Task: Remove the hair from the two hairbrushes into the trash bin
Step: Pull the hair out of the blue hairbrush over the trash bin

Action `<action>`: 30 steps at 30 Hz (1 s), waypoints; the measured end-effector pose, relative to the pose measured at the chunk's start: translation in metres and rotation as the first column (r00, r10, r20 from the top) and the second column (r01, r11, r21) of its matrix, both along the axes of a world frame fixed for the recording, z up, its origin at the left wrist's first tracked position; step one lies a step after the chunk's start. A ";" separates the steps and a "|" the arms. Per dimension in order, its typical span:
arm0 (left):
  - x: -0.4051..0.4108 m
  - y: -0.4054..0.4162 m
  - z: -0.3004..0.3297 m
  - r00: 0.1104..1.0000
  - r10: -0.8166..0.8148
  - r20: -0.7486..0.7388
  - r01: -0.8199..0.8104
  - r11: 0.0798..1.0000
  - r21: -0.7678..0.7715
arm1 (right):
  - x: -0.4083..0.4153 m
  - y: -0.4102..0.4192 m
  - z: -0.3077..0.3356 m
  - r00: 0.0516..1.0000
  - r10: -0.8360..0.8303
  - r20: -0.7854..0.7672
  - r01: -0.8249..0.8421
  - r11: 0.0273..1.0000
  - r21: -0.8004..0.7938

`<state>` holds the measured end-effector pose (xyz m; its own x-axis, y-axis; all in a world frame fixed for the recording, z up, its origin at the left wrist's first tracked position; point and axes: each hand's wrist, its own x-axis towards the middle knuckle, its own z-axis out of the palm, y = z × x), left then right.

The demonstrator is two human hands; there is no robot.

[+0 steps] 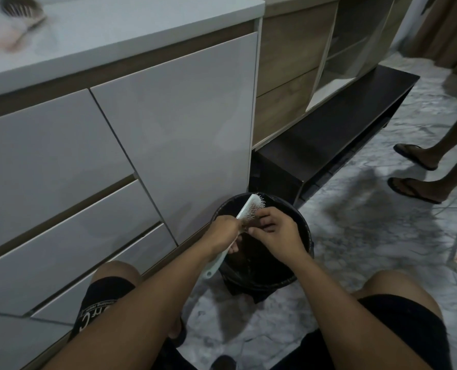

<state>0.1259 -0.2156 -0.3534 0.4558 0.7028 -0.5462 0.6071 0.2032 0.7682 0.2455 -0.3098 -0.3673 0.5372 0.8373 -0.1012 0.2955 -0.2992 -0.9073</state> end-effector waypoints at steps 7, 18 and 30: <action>-0.005 -0.004 -0.003 0.999 0.025 0.020 -0.024 0.999 -0.034 | 0.005 -0.001 0.002 0.964 -0.252 0.085 0.257 0.965 -0.055; -0.005 -0.009 -0.004 0.995 0.018 0.103 -0.015 0.999 -0.034 | -0.007 -0.005 0.004 0.995 -0.054 -0.081 0.060 0.995 0.077; -0.014 -0.004 -0.011 0.998 0.037 0.056 -0.036 0.999 -0.011 | 0.015 -0.002 0.007 0.904 -0.418 0.093 0.424 0.903 -0.064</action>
<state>0.1120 -0.2200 -0.3646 0.4600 0.7142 -0.5275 0.5552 0.2322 0.7986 0.2601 -0.3117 -0.3600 0.8467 0.5219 -0.1038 0.1921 -0.4818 -0.8550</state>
